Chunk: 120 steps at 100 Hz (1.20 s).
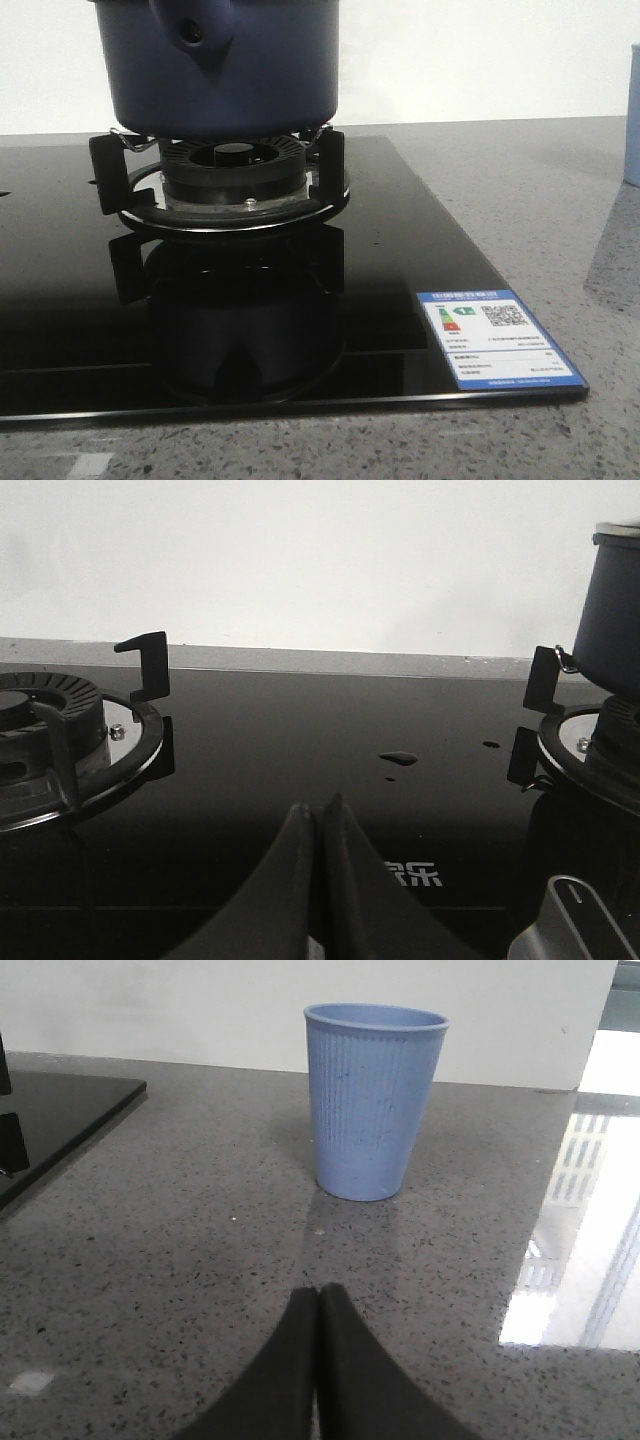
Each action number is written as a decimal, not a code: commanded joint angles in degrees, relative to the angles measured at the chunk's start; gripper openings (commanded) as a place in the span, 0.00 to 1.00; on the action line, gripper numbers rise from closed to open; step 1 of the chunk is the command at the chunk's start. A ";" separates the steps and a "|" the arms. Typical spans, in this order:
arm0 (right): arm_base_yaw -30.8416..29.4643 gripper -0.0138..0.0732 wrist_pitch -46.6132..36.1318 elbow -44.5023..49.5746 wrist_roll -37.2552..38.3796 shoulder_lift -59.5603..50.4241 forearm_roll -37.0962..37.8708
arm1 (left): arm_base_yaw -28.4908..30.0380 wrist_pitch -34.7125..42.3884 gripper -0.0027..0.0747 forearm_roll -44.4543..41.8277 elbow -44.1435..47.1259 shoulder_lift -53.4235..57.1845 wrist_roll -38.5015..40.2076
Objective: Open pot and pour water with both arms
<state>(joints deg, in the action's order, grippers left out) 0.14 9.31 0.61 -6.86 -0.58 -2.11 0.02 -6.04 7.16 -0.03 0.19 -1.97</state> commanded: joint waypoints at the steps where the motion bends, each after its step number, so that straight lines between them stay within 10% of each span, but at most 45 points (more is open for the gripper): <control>1: -0.20 0.09 -4.20 1.46 -0.62 -1.10 -0.12 | 0.07 4.11 0.01 0.40 0.60 1.68 0.47; 120: -0.20 0.09 -6.32 1.46 -0.62 -1.10 -9.95 | 0.07 7.29 0.01 2.86 0.60 1.68 0.47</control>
<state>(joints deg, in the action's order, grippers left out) 0.14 8.59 0.61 -6.92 -0.58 -7.73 0.02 -4.70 8.03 -0.03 0.19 -1.97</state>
